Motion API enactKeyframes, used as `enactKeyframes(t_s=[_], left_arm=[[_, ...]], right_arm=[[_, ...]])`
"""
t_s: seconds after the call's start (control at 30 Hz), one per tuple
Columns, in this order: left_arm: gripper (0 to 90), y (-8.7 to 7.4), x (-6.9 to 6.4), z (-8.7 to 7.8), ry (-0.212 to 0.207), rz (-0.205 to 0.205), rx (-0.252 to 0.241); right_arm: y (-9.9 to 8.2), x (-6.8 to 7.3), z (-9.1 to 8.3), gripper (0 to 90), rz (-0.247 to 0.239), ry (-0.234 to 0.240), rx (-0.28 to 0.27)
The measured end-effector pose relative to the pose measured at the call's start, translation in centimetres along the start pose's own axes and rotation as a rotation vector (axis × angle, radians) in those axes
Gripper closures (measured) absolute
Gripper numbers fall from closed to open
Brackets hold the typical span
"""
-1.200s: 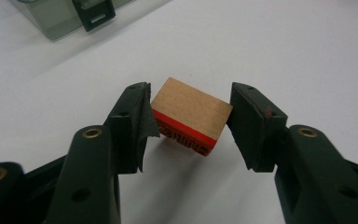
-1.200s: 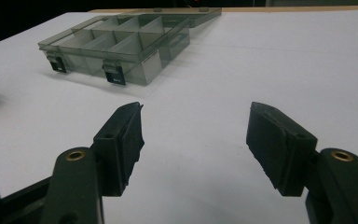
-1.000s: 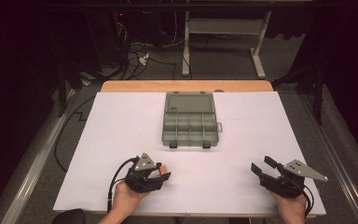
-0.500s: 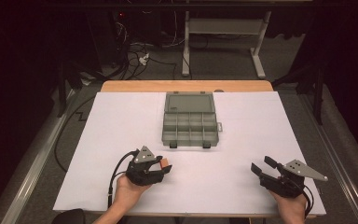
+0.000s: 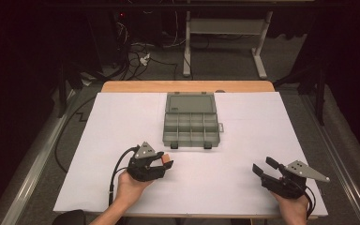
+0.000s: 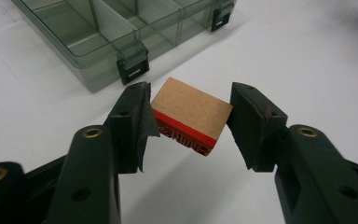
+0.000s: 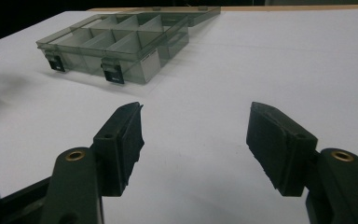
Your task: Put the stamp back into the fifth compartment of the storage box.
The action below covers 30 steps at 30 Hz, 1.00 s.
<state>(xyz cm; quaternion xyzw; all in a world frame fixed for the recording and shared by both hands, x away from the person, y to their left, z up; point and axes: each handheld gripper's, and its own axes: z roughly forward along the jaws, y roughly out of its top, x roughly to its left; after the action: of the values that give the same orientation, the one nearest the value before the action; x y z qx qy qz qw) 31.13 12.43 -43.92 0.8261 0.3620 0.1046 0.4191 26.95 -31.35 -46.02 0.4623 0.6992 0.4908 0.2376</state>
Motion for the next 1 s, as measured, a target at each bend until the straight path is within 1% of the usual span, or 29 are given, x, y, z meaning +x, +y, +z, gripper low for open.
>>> enactKeyframes(t_s=[0.13,0.23,0.4,0.5,0.87,1.0], left_arm=[[49.3,0.2,0.2,0.2,0.003,-0.002,0.002],[49.3,0.6,0.4,0.2,-0.005,-0.014,-0.001],[49.3,1.1,0.7,0.1,0.001,-0.022,-0.017],[49.3,1.3,0.8,0.2,0.006,-0.023,-0.019],[49.3,2.4,1.5,0.3,0.032,-0.018,-0.03],[49.3,2.9,1.7,0.6,0.039,-0.011,-0.023]], right_arm=[[0.0,0.0,0.0,36.0,0.0,0.0,0.0],[0.0,0.0,0.0,36.0,0.0,0.0,0.0],[0.0,0.0,0.0,35.9,0.0,0.001,0.002],[0.0,0.0,0.0,35.9,0.0,0.002,0.002],[0.0,0.0,0.0,36.0,0.001,0.002,0.001],[0.0,0.0,0.0,36.0,0.004,0.001,-0.001]])
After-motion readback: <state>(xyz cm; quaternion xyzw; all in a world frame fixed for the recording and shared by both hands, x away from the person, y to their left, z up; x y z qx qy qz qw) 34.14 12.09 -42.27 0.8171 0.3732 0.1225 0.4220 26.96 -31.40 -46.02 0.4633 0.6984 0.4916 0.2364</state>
